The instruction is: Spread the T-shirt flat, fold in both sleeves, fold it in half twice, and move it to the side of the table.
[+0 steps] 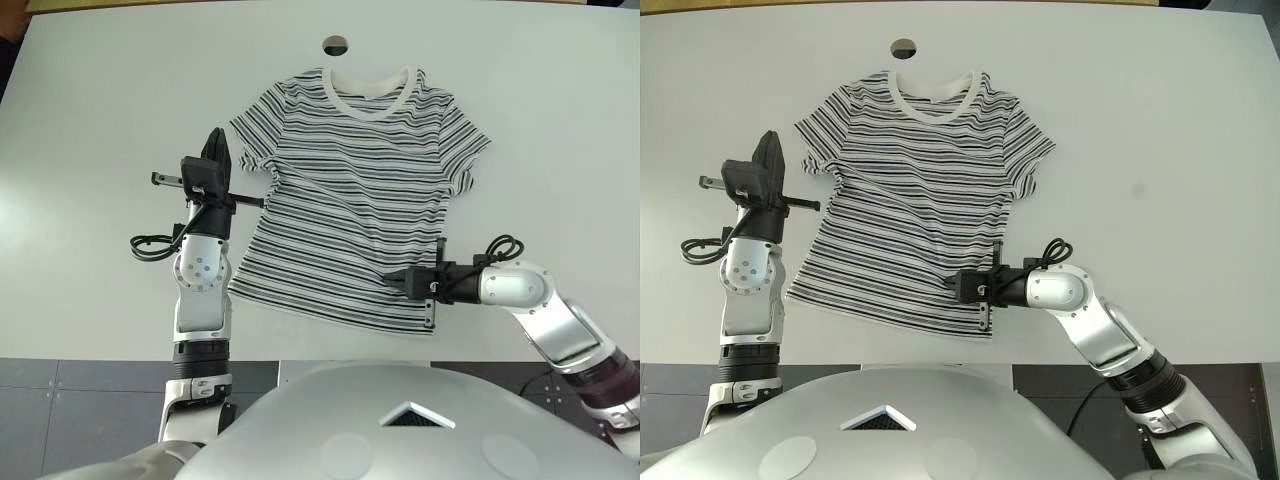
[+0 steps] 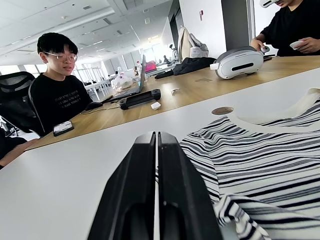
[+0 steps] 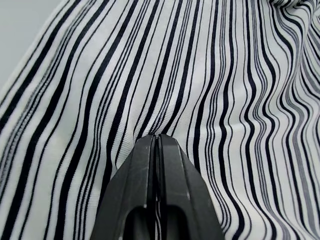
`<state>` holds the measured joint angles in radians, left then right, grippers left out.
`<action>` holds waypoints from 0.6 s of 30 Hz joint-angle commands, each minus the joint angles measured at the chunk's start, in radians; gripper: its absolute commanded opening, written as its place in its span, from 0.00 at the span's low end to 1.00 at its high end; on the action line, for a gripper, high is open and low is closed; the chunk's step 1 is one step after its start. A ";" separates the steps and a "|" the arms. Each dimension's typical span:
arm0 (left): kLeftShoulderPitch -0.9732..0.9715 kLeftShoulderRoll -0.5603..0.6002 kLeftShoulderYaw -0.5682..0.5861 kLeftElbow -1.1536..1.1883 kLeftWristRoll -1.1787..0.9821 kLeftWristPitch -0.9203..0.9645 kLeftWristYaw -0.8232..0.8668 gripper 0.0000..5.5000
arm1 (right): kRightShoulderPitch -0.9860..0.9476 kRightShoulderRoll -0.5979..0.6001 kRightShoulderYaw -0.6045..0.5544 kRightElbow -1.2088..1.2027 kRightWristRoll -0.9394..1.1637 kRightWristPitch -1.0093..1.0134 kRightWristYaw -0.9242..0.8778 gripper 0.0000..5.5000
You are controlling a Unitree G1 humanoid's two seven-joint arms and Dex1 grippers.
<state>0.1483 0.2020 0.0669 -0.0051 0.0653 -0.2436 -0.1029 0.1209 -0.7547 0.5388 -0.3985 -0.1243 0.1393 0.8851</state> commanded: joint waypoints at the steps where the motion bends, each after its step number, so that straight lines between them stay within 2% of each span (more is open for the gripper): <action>1: -0.004 0.001 -0.003 -0.008 0.003 0.015 0.000 0.02 | 0.081 -0.127 0.024 0.066 -0.071 0.035 0.065 0.02; 10: -0.014 0.006 0.003 -0.018 -0.021 0.037 -0.016 0.02 | 0.180 -0.250 -0.038 0.001 -0.006 -0.001 0.080 0.02; 18: -0.025 0.008 0.014 -0.021 -0.051 0.071 -0.026 0.02 | 0.249 -0.285 -0.039 -0.059 0.015 -0.018 0.087 0.02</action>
<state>0.1416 0.2036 0.0775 -0.0133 0.0230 -0.1964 -0.1209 0.2925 -0.9898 0.4500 -0.5132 -0.0651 0.0760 0.9162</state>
